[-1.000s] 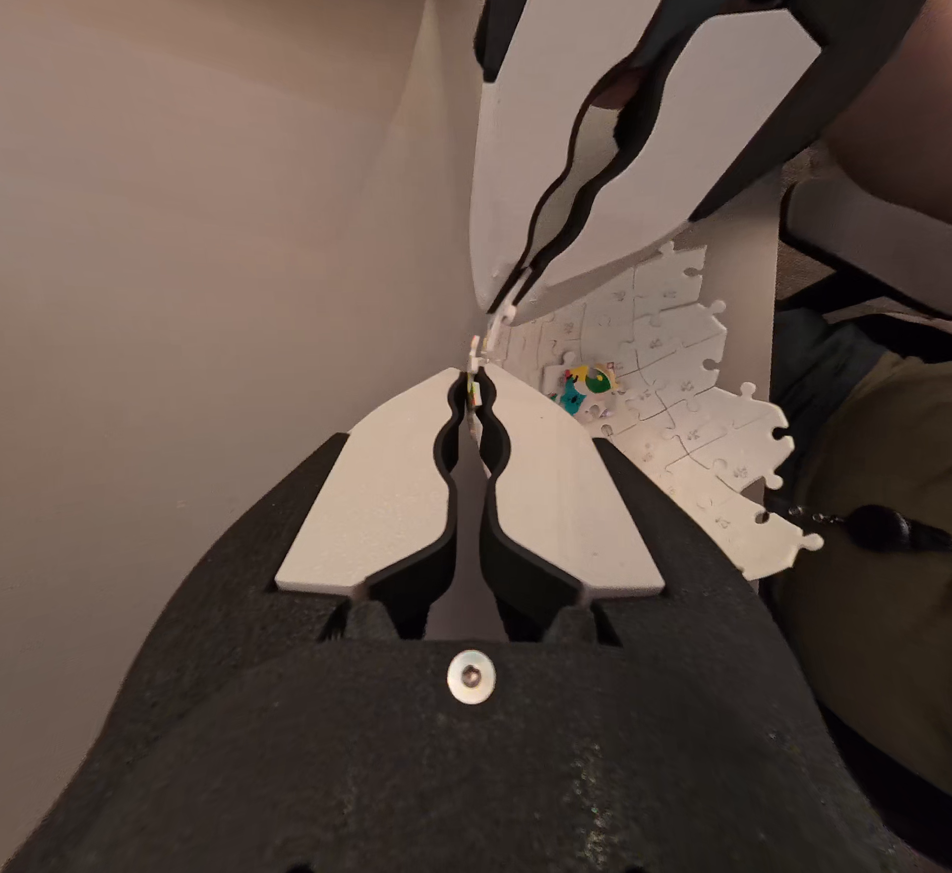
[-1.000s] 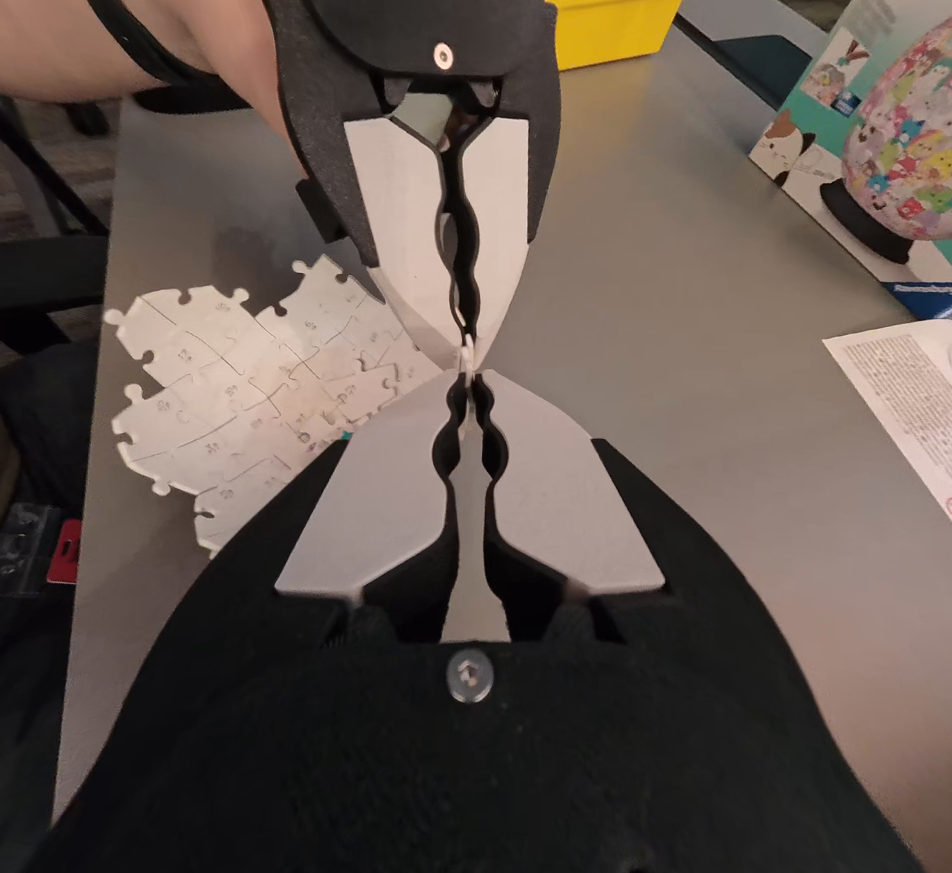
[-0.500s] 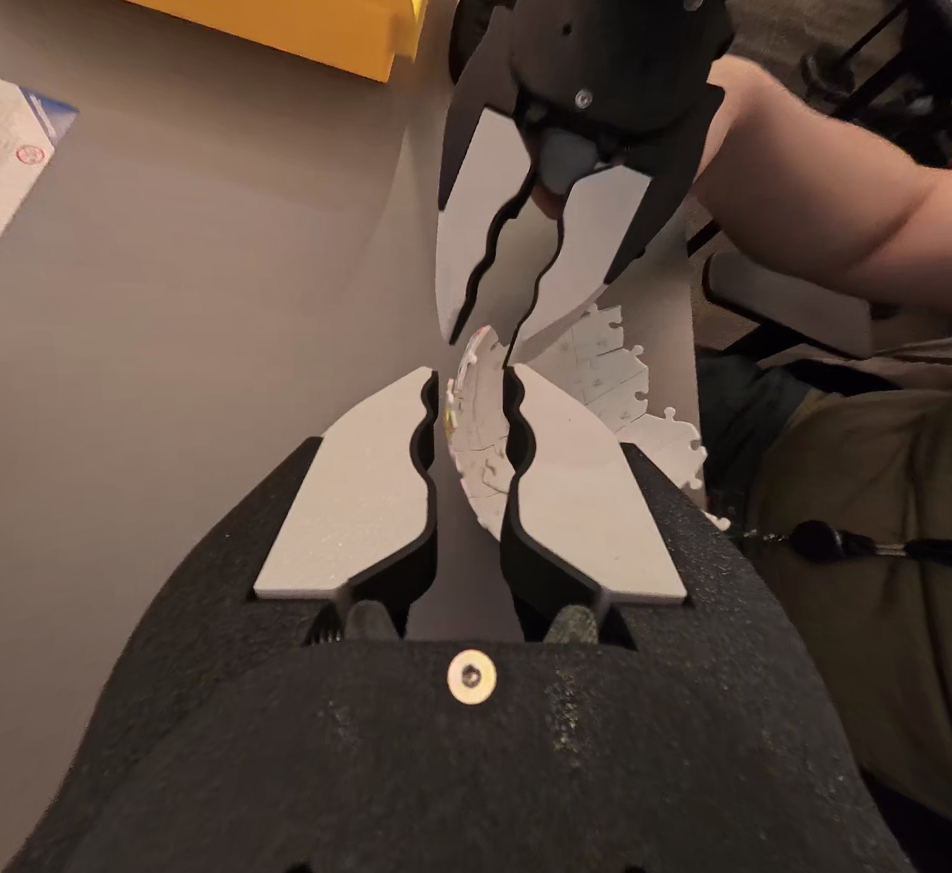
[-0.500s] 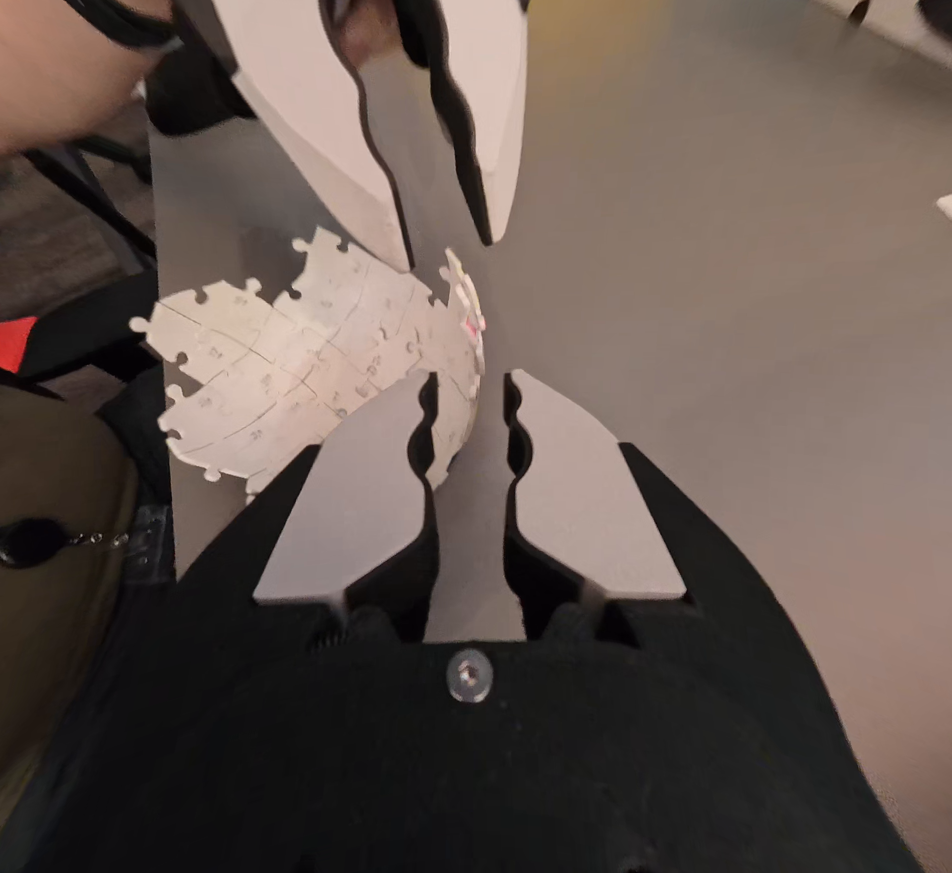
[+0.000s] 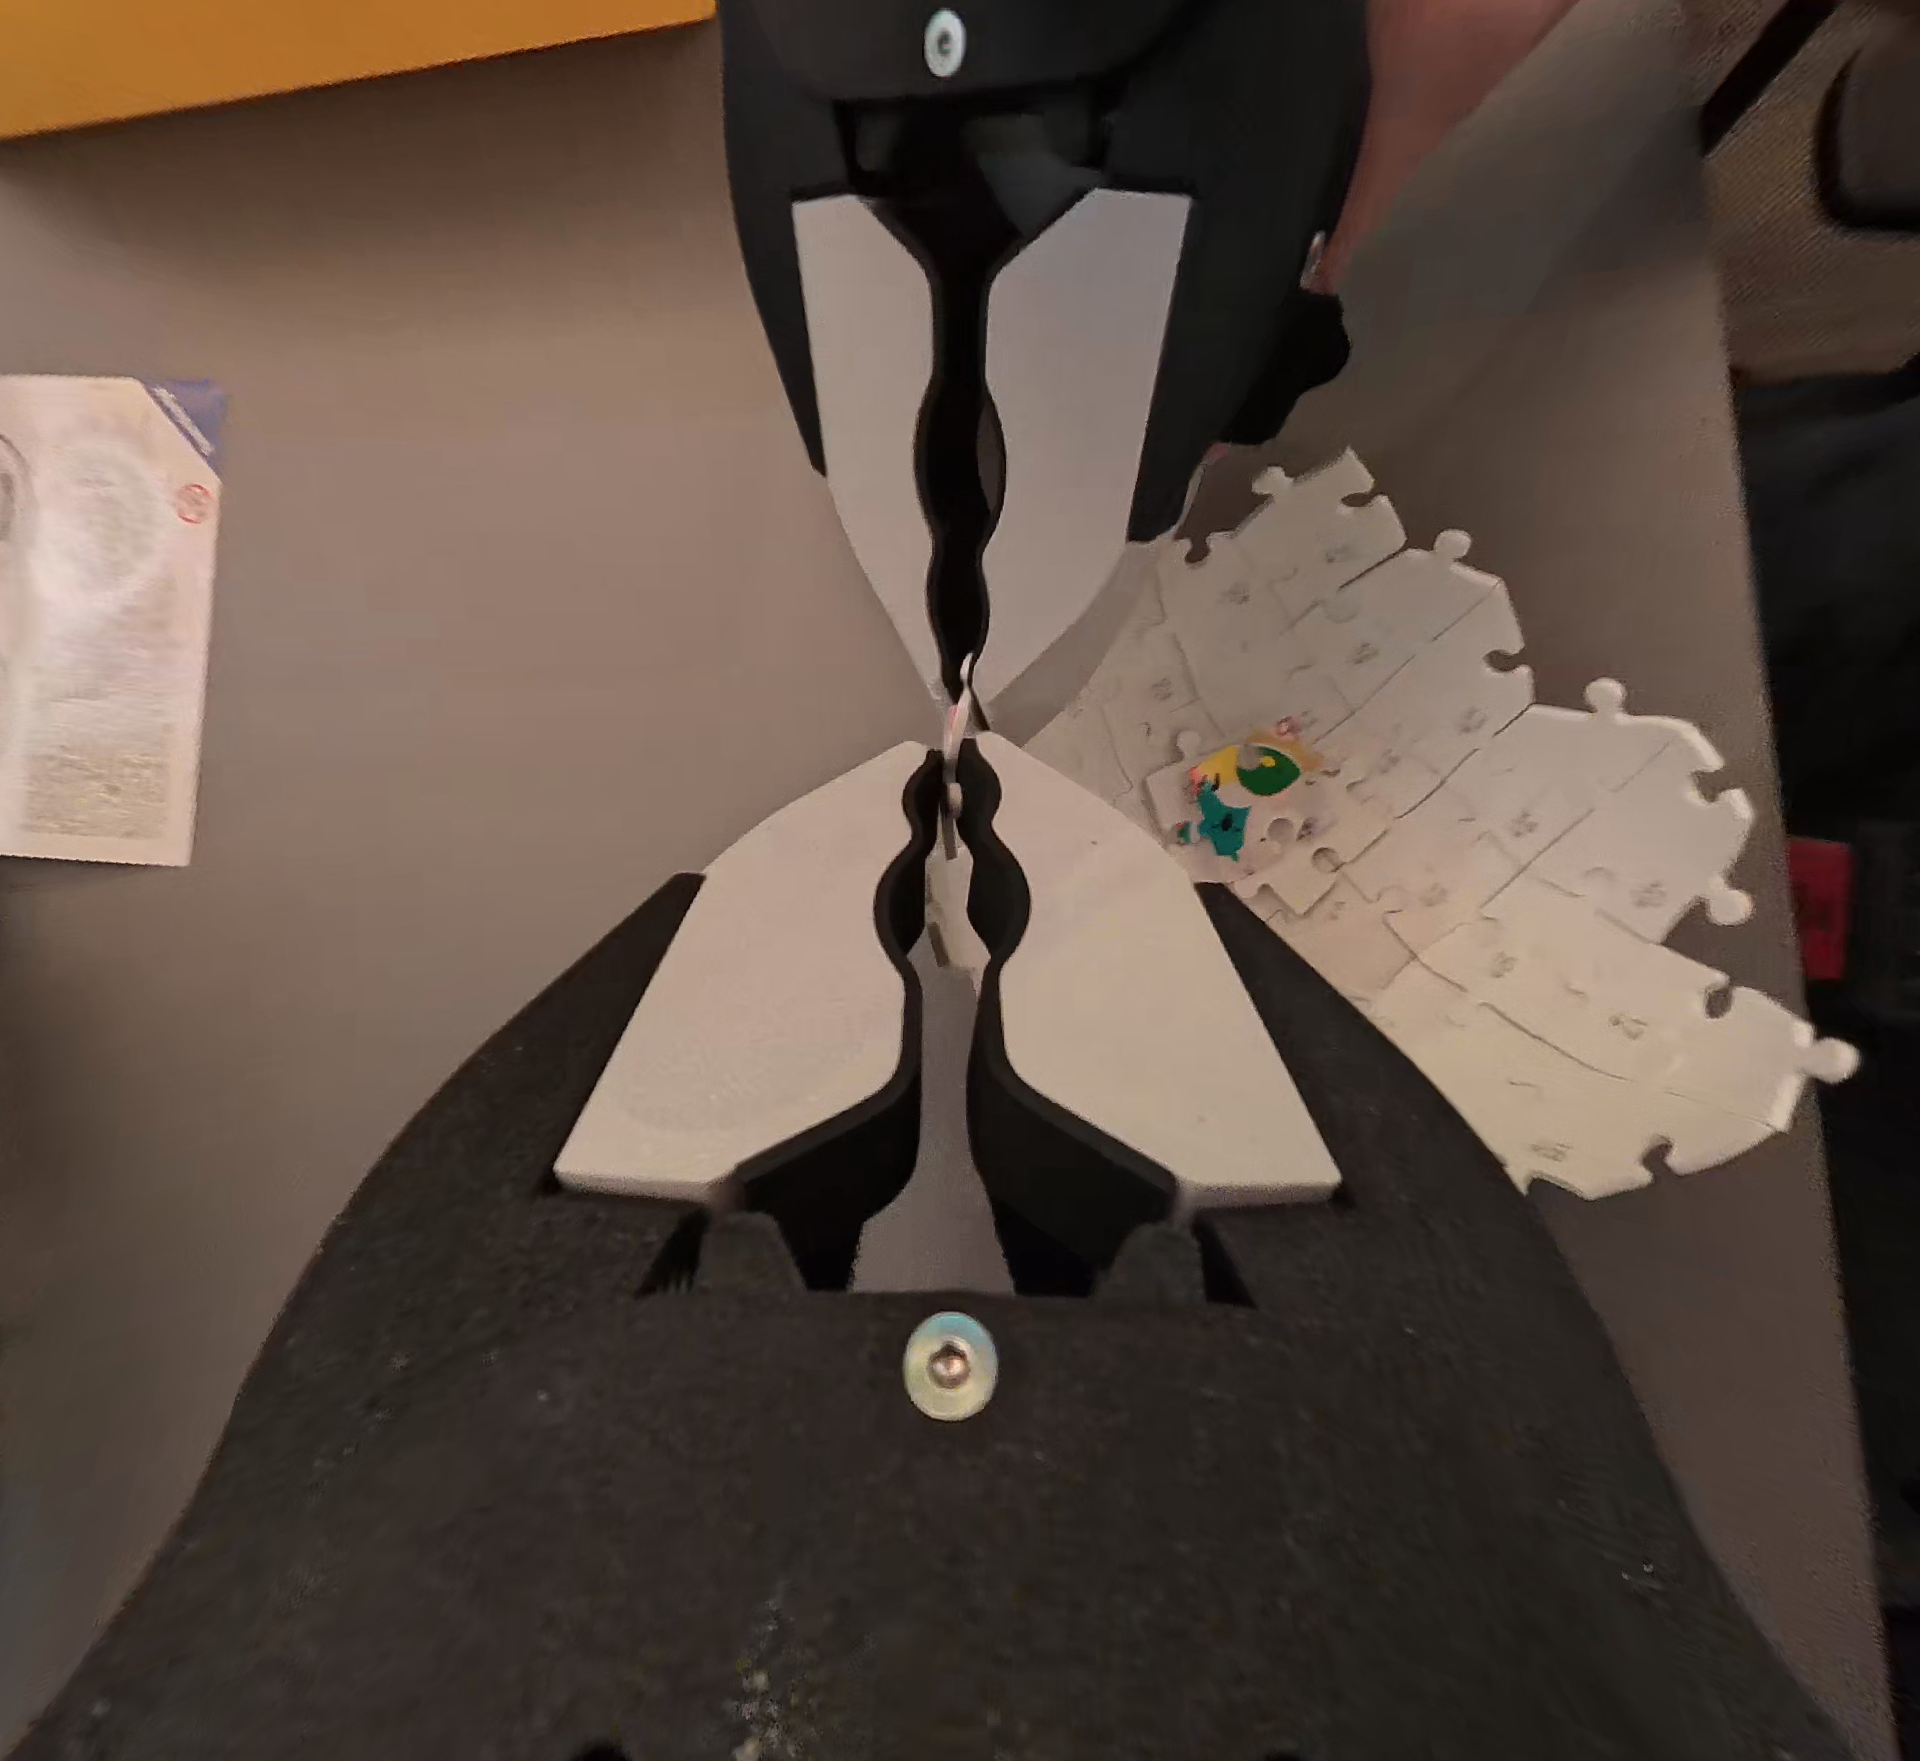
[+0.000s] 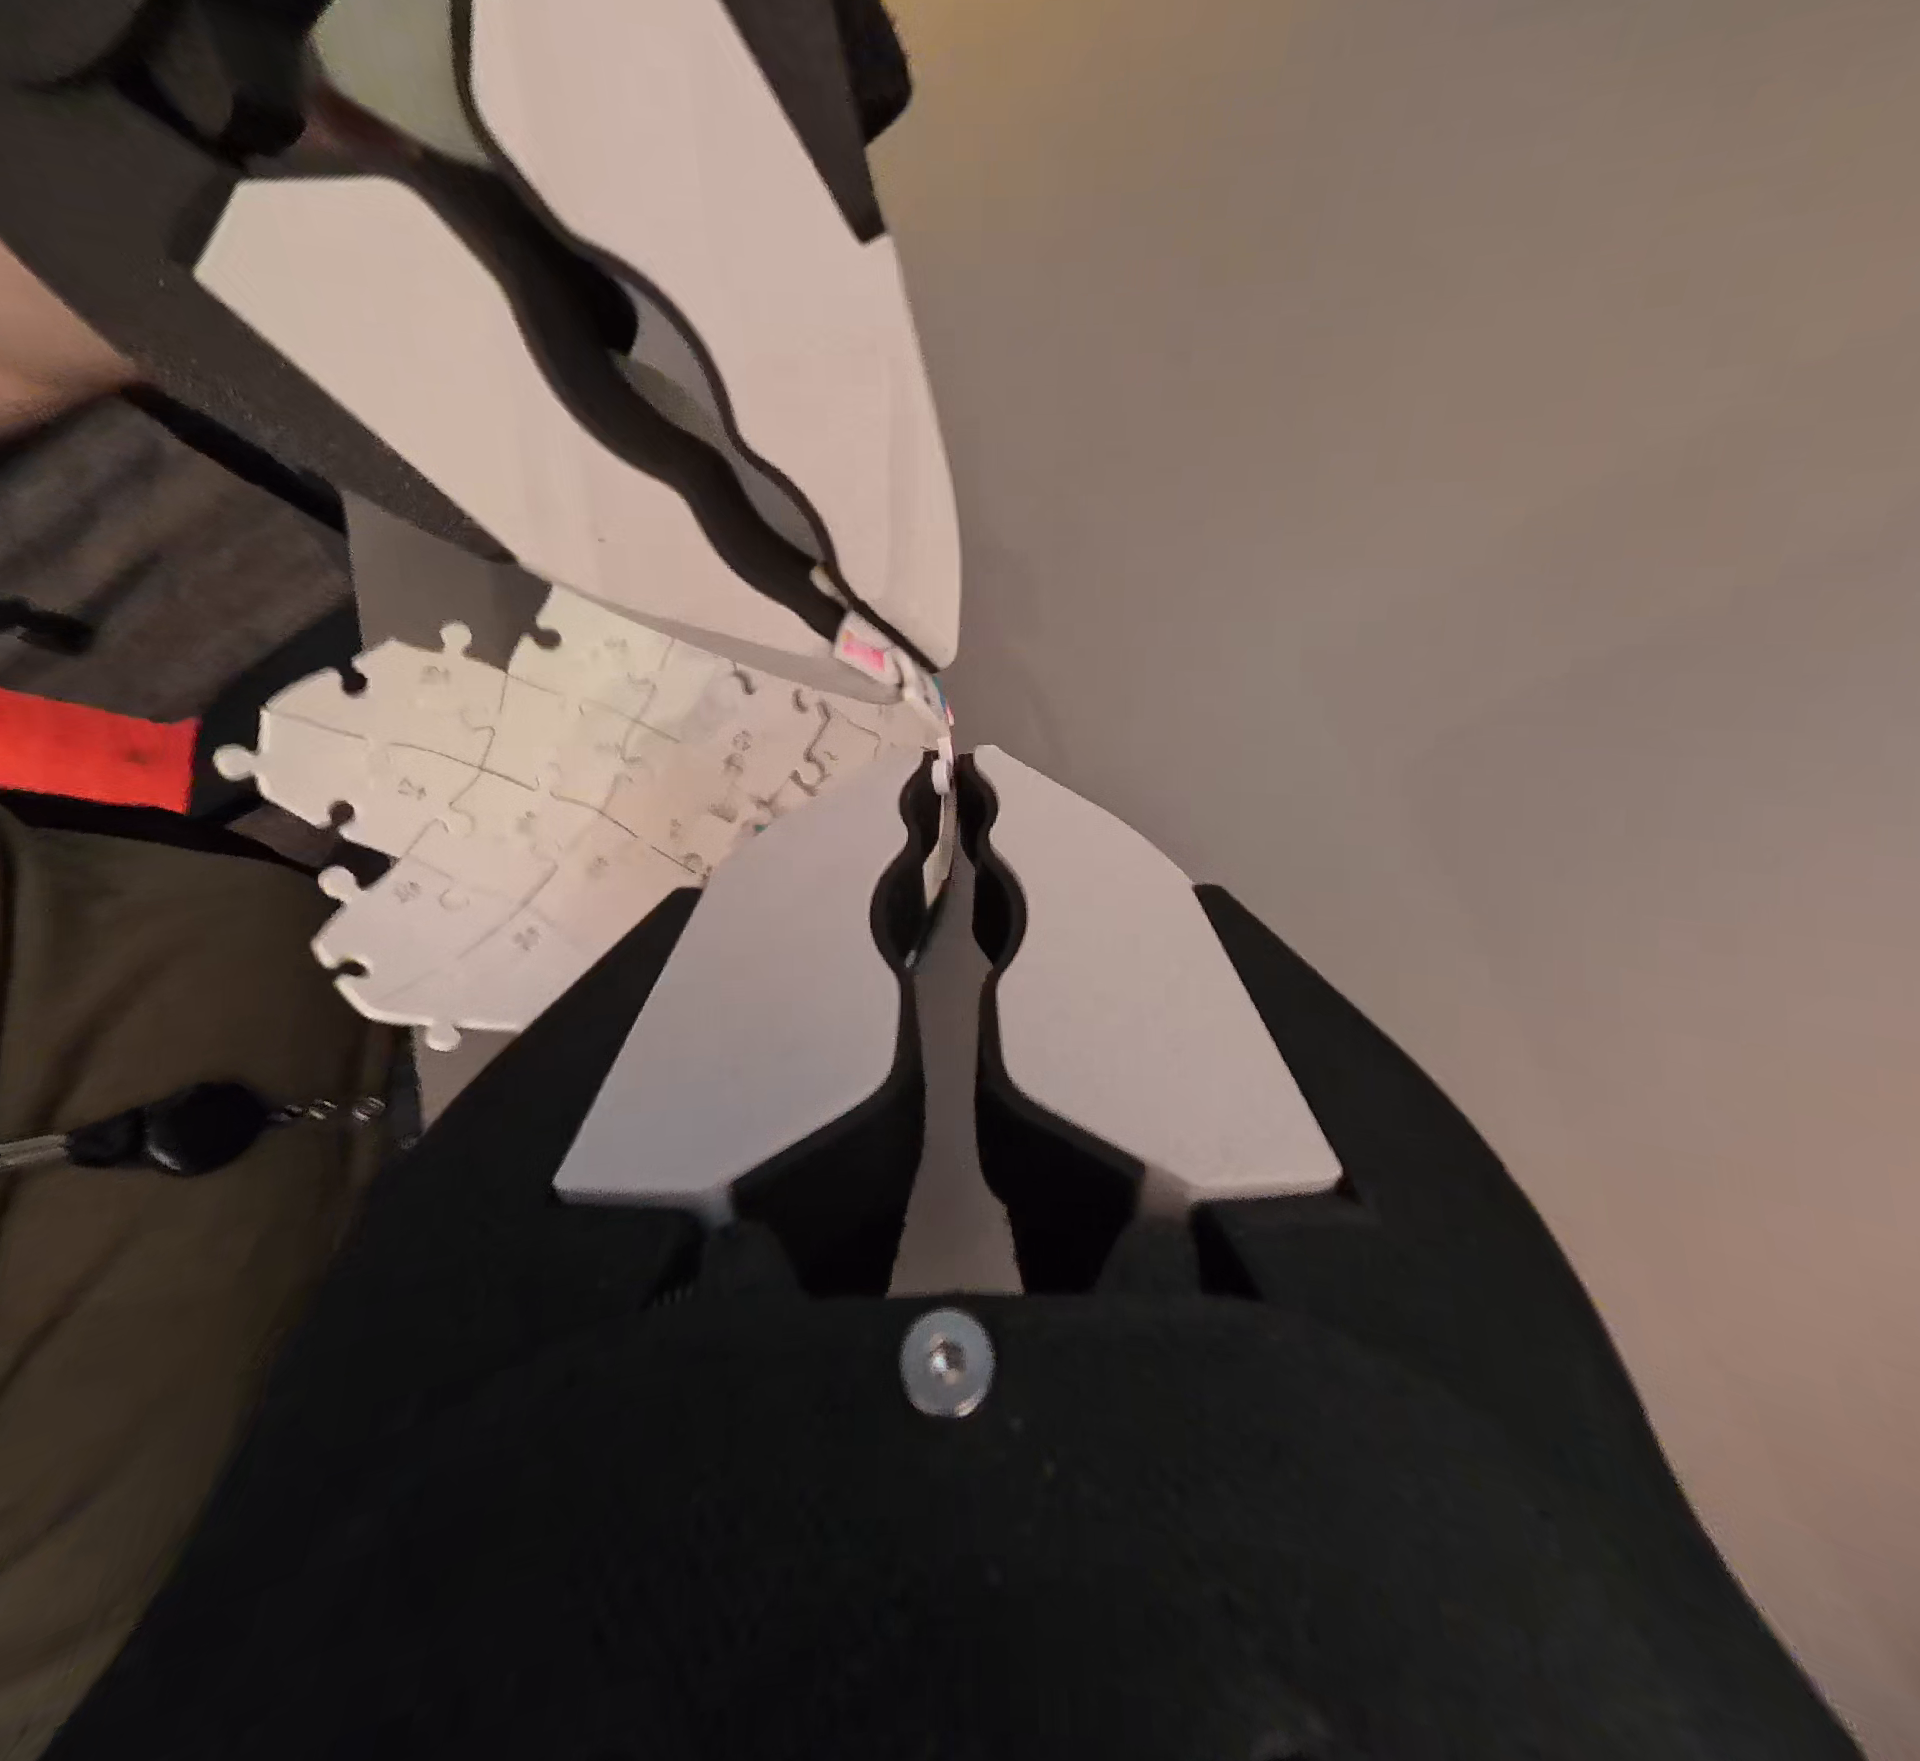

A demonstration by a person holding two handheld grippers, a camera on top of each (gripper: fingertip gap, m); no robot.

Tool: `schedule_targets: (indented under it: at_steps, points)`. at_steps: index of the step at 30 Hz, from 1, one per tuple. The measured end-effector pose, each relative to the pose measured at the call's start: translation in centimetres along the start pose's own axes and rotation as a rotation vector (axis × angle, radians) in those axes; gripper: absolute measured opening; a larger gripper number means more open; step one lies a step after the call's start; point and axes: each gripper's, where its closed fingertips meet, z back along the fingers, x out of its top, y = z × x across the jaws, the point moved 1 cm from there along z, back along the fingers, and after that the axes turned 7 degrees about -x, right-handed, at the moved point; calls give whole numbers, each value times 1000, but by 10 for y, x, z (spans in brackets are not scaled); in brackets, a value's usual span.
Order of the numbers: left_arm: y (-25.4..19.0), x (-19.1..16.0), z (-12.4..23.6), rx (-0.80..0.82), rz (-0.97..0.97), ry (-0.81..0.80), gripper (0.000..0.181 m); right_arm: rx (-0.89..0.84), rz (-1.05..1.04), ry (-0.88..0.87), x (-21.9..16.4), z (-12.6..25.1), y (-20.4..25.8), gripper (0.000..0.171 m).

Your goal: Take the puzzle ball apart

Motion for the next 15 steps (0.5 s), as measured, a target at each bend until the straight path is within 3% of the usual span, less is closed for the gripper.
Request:
schedule_targets:
  at_steps: [4,11,13,15]
  points:
    - [2,0,3,-57,96,-3,2,-5,206,-69,2,4,9,3]
    - [8,15,19,-259,253,-159,2,-17,261,-102,2,7,12,5]
    - [11,19,23,-264,277,-201,2,-17,249,-143,7,8,11,26]
    - [16,20,26,-242,301,-229,2,7,231,-225,17,18,14,30]
